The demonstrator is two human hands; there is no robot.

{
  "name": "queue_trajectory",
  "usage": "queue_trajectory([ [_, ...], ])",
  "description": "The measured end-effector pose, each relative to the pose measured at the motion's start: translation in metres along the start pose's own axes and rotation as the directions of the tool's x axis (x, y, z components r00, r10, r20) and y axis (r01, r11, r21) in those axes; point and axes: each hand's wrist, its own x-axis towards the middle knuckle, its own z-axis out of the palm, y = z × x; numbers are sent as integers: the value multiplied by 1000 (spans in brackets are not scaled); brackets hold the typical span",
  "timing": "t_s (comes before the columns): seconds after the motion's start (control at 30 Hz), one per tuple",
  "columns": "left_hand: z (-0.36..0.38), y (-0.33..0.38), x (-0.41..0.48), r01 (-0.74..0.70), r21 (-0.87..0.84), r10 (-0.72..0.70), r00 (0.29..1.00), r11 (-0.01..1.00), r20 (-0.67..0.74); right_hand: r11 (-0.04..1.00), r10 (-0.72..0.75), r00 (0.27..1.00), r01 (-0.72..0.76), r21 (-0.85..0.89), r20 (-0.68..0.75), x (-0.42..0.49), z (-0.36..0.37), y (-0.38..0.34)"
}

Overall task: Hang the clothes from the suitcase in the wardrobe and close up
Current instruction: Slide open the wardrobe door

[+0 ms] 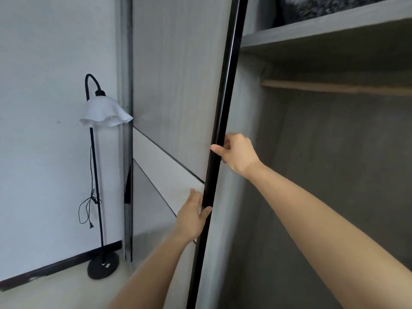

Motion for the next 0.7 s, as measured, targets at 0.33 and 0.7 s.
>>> queue_trajectory([
  [0.33, -19, -42, 53, 121, -49, -121, 993, 991, 8, 980, -191, 966, 178, -86, -172, 72, 54, 7],
  [0.7, -21, -65, 79, 171, -10, -171, 984, 985, -49, 973, -207, 957, 181, -143, -201, 104, 89, 7],
])
